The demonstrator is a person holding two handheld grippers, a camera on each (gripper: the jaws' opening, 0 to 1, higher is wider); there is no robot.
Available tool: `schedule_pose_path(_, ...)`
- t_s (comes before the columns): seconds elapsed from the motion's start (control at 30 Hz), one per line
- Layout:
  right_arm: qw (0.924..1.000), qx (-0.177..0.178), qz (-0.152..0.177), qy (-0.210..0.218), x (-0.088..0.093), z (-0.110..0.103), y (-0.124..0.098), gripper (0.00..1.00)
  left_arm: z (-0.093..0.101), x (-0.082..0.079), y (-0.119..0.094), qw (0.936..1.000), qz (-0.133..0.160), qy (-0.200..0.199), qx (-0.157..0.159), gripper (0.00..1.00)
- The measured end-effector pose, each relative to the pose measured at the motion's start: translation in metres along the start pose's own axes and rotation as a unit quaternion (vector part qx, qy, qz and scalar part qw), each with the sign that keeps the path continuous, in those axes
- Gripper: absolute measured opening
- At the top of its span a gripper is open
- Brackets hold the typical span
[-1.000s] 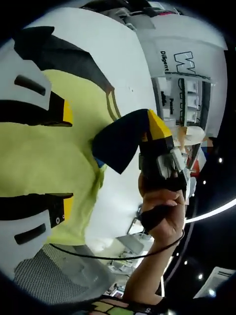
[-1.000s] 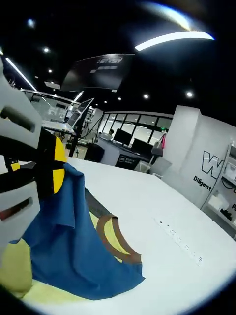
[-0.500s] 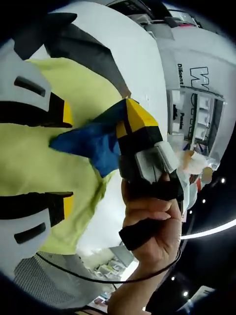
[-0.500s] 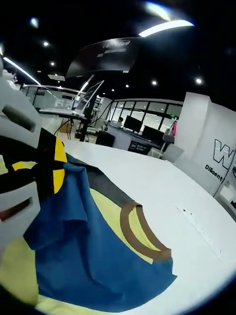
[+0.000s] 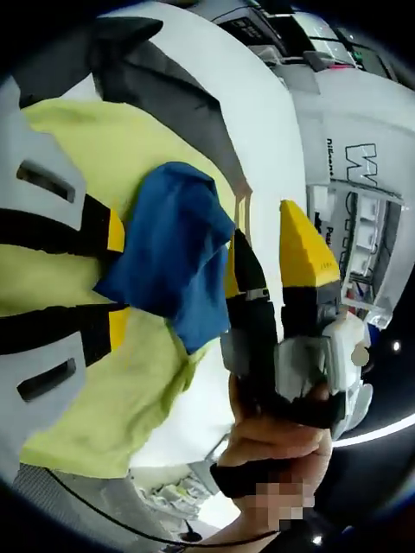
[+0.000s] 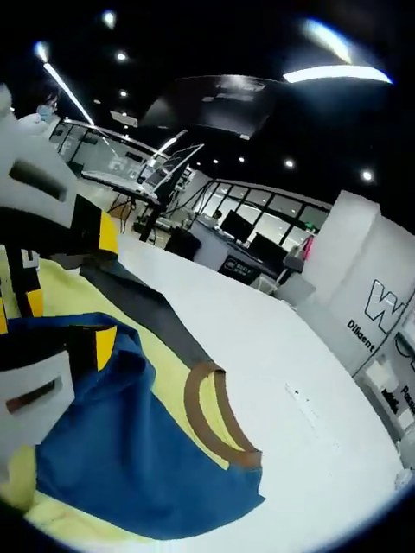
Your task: Fold the garment on the visible template until the final outline fits inside the template.
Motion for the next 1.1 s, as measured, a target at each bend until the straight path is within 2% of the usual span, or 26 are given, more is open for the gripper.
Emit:
schedule_pose_path(0.07, 0.9998, -0.001, 0.013, -0.012, -0.006, 0.002, -0.003, 0.28, -0.001, -0.001, 0.001, 0.9999, 0.004, -0.009, -0.002, 0.14)
schedule_pose_path(0.1, 0.9990, 0.007, 0.030, -0.032, -0.013, 0.008, -0.009, 0.30, -0.002, -0.002, 0.002, 0.9998, 0.008, -0.018, -0.004, 0.13)
schedule_pose_path(0.17, 0.9958, 0.029, 0.043, -0.076, -0.023, 0.019, -0.017, 0.35, -0.003, -0.002, 0.003, 0.9993, 0.011, -0.034, -0.008, 0.12)
schedule_pose_path(0.2, 0.9928, 0.042, 0.047, -0.103, -0.027, 0.026, -0.021, 0.36, -0.004, -0.002, 0.005, 0.9987, 0.013, -0.048, -0.010, 0.12)
schedule_pose_path(0.3, 0.9861, 0.078, 0.038, -0.141, -0.033, 0.043, -0.033, 0.38, -0.005, -0.002, 0.007, 0.9954, 0.018, -0.093, -0.016, 0.07)
schedule_pose_path(0.4, 0.9811, 0.106, 0.038, -0.157, -0.038, 0.060, -0.045, 0.37, -0.009, -0.001, 0.009, 0.9953, 0.016, -0.094, -0.019, 0.00)
schedule_pose_path(0.5, 0.9773, 0.124, 0.037, -0.168, -0.042, 0.070, -0.051, 0.36, -0.011, 0.000, 0.009, 0.9944, 0.013, -0.103, -0.022, 0.00)
schedule_pose_path(0.6, 0.9731, 0.140, 0.034, -0.179, -0.046, 0.080, -0.056, 0.36, -0.011, 0.001, 0.006, 0.9882, -0.004, -0.151, -0.027, 0.00)
schedule_pose_path(0.67, 0.9688, 0.150, 0.030, -0.195, -0.047, 0.086, -0.058, 0.36, -0.012, -0.001, 0.003, 0.9871, -0.004, -0.158, -0.024, 0.00)
schedule_pose_path(0.7, 0.9639, 0.159, 0.022, -0.213, -0.049, 0.092, -0.059, 0.35, -0.014, -0.003, 0.001, 0.9874, -0.003, -0.157, -0.021, 0.00)
schedule_pose_path(0.73, 0.9632, 0.161, 0.022, -0.214, -0.049, 0.093, -0.059, 0.35, -0.014, -0.003, 0.001, 0.9874, -0.003, -0.157, -0.021, 0.00)
schedule_pose_path(0.77, 0.9524, 0.182, 0.019, -0.244, -0.053, 0.102, -0.062, 0.34, -0.016, -0.006, -0.003, 0.9872, -0.004, -0.159, -0.018, 0.00)
schedule_pose_path(0.9, 0.9376, 0.189, 0.006, -0.292, -0.058, 0.109, -0.062, 0.29, -0.018, -0.011, -0.007, 0.9865, -0.005, -0.163, -0.017, 0.00)
schedule_pose_path(1.0, 0.9344, 0.182, -0.006, -0.306, -0.059, 0.111, -0.058, 0.28, -0.021, -0.014, -0.012, 0.9862, -0.008, -0.164, -0.018, 0.00)
schedule_pose_path(1.03, 0.9256, 0.180, -0.017, -0.332, -0.062, 0.112, -0.056, 0.26, -0.022, -0.015, -0.015, 0.9864, -0.009, -0.163, -0.019, 0.00)
schedule_pose_path(1.1, 0.9166, 0.177, -0.030, -0.357, -0.063, 0.113, -0.053, 0.24, -0.024, -0.016, -0.018, 0.9865, -0.011, -0.162, -0.022, 0.00)
Point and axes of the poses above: the point that each gripper's makers call its tool centre point, and the gripper's own axes: y roughly forward along the fingers, z roughly to its right, x roughly out of its underside, the point moved 6 cm from there along -y, roughly backward along the fingers, and after that the axes turned 12 degrees about z, right-handed, at the moved point
